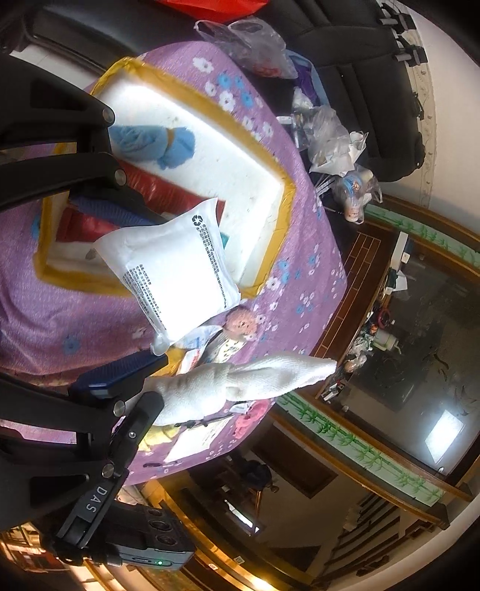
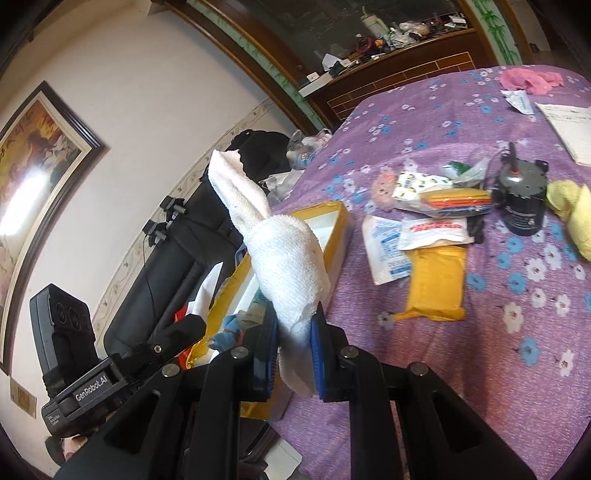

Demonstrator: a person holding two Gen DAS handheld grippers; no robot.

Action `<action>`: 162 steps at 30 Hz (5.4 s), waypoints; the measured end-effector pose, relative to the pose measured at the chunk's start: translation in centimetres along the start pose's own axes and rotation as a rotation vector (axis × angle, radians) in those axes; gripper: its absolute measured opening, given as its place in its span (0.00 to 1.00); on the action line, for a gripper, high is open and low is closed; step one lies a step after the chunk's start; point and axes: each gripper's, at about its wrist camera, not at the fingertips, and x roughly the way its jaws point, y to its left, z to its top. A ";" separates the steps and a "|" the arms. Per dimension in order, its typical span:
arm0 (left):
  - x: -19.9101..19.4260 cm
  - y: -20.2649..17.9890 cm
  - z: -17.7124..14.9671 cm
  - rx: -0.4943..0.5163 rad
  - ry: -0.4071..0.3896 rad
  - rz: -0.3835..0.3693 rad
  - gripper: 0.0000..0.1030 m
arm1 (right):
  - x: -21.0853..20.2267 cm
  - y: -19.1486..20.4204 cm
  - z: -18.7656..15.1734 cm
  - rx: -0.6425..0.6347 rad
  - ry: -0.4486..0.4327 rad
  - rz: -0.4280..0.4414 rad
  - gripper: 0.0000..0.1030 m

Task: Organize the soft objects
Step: 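Lower the white packet into the tray with left while right carries the white towel over it, then open the right gripper to drop the white rolled towel into the tray, then grasp the yellow towel with right while left moves to the mustard-yellow pouch, then grasp the mustard-yellow pouch with left while right lifts the yellow towel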

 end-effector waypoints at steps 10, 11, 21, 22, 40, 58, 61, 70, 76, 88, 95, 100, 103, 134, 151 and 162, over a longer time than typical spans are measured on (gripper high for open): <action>1.2 3.2 2.7 0.013 -0.015 0.089 0.66 | 3.7 1.4 1.3 -0.017 0.044 0.018 0.15; 1.8 3.6 3.1 0.010 -0.005 0.092 0.66 | 4.4 1.5 1.5 -0.017 0.049 0.012 0.15; 9.4 7.8 7.6 -0.004 0.103 0.143 0.67 | 12.3 1.4 4.8 -0.010 0.085 -0.080 0.15; 10.3 8.3 7.8 -0.006 0.122 0.158 0.67 | 13.1 1.3 4.9 -0.008 0.090 -0.102 0.15; 11.3 8.4 6.5 -0.074 0.191 0.099 0.96 | 12.3 0.9 3.5 0.011 0.069 -0.084 0.46; 3.1 -2.5 -1.9 0.010 0.093 0.041 0.96 | 0.9 -4.9 -2.4 0.028 0.036 0.000 0.70; 3.7 -4.7 -3.0 0.038 0.123 0.026 0.96 | -0.4 -6.6 -2.6 0.056 0.030 -0.016 0.70; 5.4 -9.2 -4.6 0.110 0.171 0.011 0.96 | -3.7 -10.8 -2.4 0.136 -0.010 -0.038 0.75; 6.4 -9.4 -5.1 0.098 0.204 0.012 0.96 | -5.0 -12.1 -2.6 0.130 -0.035 -0.070 0.75; 8.1 -9.9 -5.7 0.105 0.244 -0.005 0.96 | -9.2 -14.7 2.2 0.031 -0.161 -0.452 0.75; 8.3 -10.2 -5.8 0.110 0.246 -0.002 0.96 | -7.3 -19.2 4.6 0.043 -0.135 -0.557 0.75; 9.3 -10.4 -5.6 0.106 0.253 0.008 0.96 | -5.8 -20.3 3.9 0.061 -0.079 -0.561 0.73; 10.2 -10.8 -5.3 0.111 0.258 0.007 0.96 | -5.1 -19.8 3.7 0.028 -0.061 -0.611 0.59; 21.8 -15.0 -3.8 0.322 0.328 0.185 0.72 | -6.2 -19.3 3.4 0.082 -0.118 -0.424 0.42; 15.6 -13.9 -7.6 0.200 0.400 -0.002 0.51 | -6.1 -19.8 3.4 0.110 -0.110 -0.406 0.42; 12.5 -13.9 -7.3 0.178 0.357 -0.045 0.51 | -6.3 -20.0 3.4 0.126 -0.126 -0.380 0.42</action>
